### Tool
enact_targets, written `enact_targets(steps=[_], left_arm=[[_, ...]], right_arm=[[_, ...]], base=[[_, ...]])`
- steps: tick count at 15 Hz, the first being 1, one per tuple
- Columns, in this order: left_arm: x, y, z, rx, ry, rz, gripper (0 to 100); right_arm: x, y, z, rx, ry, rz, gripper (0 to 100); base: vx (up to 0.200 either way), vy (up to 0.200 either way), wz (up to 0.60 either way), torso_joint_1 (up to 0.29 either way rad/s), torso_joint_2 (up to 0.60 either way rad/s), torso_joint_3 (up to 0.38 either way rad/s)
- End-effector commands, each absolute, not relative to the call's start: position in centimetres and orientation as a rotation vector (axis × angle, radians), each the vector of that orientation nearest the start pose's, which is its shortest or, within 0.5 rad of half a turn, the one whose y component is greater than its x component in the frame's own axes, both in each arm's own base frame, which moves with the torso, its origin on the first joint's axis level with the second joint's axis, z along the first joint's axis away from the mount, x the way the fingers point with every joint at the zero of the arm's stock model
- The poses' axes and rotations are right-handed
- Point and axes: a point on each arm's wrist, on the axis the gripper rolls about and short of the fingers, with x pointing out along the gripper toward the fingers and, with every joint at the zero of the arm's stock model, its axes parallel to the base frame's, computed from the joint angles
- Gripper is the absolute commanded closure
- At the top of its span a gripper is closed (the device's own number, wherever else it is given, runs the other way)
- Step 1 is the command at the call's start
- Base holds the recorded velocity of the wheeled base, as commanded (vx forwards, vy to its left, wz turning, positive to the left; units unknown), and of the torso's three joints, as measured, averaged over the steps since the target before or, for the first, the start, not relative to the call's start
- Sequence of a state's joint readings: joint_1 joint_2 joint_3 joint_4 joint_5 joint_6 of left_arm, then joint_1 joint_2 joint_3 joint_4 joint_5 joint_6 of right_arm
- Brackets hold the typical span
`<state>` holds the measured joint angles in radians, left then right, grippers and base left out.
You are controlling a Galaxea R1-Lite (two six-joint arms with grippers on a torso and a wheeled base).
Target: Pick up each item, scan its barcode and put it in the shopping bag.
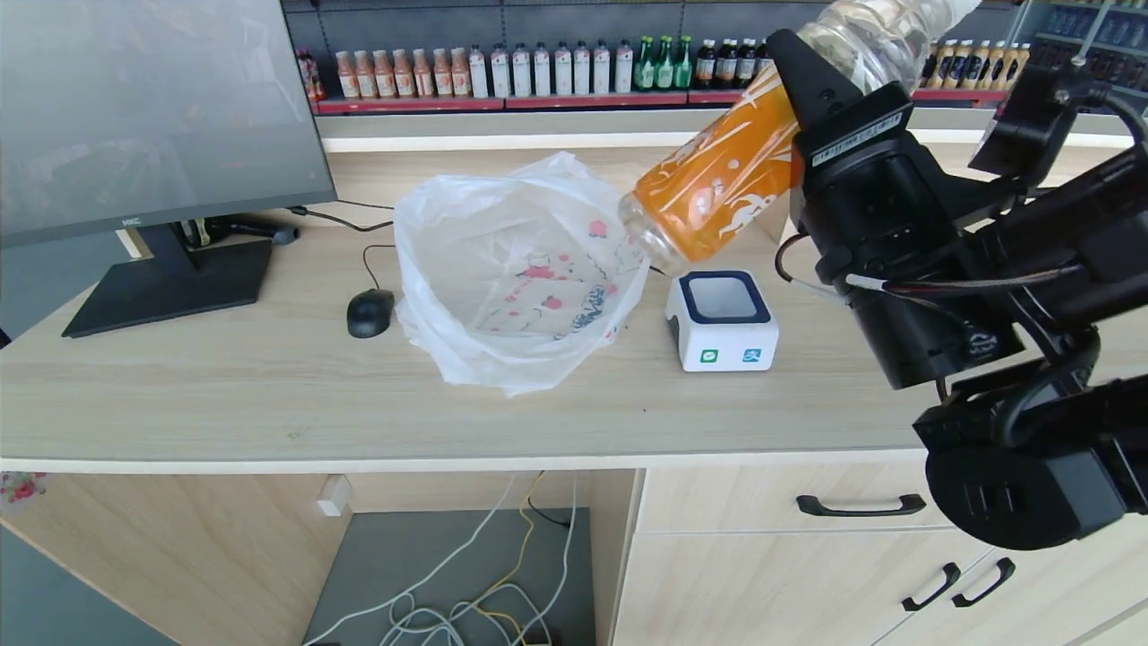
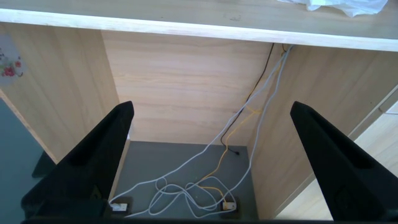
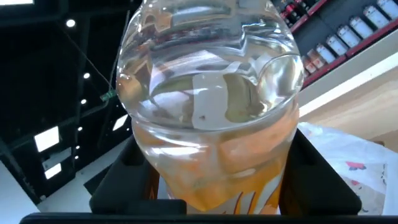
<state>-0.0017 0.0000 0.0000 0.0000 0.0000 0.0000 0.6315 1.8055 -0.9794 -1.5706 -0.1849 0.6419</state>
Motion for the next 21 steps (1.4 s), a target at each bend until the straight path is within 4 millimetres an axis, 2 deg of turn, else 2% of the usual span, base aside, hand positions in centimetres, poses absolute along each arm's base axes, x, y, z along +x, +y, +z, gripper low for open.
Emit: enact_targets(steps=[1,2,6,9,10,12,15,17,21], left_arm=[[-2.3,0.0,7.5,0.0,0.0,-0.002,0],[-2.3,0.0,7.5,0.0,0.0,-0.002,0],[-2.3,0.0,7.5,0.0,0.0,-0.002,0],[-2.3,0.0,7.5,0.0,0.0,-0.002,0],[-2.3,0.0,7.5,0.0,0.0,-0.002,0],[-2.3,0.0,7.5,0.0,0.0,-0.002,0],[-2.3,0.0,7.5,0.0,0.0,-0.002,0],[-2.3,0.0,7.5,0.0,0.0,-0.002,0],[-2.3,0.0,7.5,0.0,0.0,-0.002,0]], right_arm=[[24.0,17.9,29.6,0.786,-0.591,0.661,100],[23.0,17.9,29.7,0.703,-0.605,0.695,100],[21.1,17.4,27.6,0.457,-0.576,0.732,100],[20.5,17.6,27.0,0.295,-0.609,0.734,100],[20.3,18.0,25.7,0.226,-0.581,0.733,100],[20.0,19.1,24.9,0.216,-0.553,0.77,100],[21.3,20.8,24.3,0.209,-0.542,0.773,100],[20.1,22.6,23.4,0.231,-0.499,0.818,100],[19.7,22.4,22.9,0.246,-0.466,0.784,100]], base=[[0.0,0.0,0.0,0.0,0.0,0.0],[0.0,0.0,0.0,0.0,0.0,0.0],[0.0,0.0,0.0,0.0,0.0,0.0],[0.0,0.0,0.0,0.0,0.0,0.0],[0.0,0.0,0.0,0.0,0.0,0.0],[0.0,0.0,0.0,0.0,0.0,0.0],[0.0,0.0,0.0,0.0,0.0,0.0],[0.0,0.0,0.0,0.0,0.0,0.0],[0.0,0.0,0.0,0.0,0.0,0.0]])
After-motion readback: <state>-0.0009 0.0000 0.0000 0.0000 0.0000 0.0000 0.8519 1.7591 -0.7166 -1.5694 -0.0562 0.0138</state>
